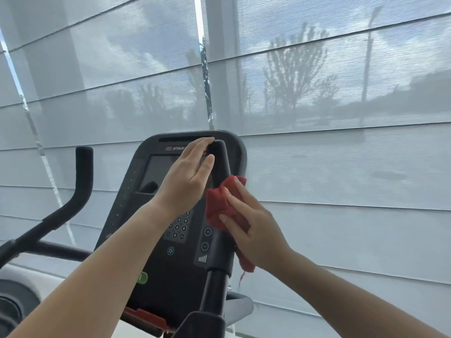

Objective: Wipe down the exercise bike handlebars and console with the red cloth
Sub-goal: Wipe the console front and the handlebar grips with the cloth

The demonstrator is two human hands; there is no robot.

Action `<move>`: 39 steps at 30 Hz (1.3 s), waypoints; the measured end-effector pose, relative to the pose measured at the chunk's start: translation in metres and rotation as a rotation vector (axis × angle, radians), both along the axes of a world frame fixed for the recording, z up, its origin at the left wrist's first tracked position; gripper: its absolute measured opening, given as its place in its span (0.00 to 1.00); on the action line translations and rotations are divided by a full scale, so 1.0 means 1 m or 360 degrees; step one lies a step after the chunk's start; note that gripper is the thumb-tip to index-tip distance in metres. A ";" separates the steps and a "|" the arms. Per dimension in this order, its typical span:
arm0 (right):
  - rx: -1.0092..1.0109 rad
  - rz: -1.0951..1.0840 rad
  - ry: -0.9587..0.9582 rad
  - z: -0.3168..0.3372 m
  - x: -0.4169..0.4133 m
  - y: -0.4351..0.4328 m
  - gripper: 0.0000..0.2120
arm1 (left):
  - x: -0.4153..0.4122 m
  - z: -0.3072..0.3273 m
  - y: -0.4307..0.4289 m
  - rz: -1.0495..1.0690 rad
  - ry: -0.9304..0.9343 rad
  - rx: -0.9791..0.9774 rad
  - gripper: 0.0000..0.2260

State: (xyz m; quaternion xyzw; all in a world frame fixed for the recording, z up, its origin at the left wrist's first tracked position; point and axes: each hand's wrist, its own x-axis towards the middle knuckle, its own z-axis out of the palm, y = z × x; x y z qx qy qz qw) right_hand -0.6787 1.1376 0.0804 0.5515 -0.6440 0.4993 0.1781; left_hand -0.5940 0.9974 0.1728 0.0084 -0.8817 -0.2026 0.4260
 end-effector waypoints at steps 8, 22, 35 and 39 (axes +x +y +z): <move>-0.0362 0.0108 -0.0361 0.045 -0.023 0.001 0.15 | -0.001 -0.001 0.000 -0.0010 0.0029 0.0000 0.20; 0.0002 0.0140 -0.0455 0.001 -0.010 0.006 0.06 | 0.005 -0.001 -0.001 -0.0012 0.0019 0.0000 0.19; -0.0136 -0.0327 -0.0822 -0.008 0.048 0.016 0.04 | 0.053 -0.106 -0.051 -0.0020 -0.0416 -0.0008 0.21; -0.0074 -0.0435 -0.0887 -0.013 0.072 0.022 0.03 | 0.053 -0.130 -0.049 -0.0014 -0.0717 -0.0181 0.23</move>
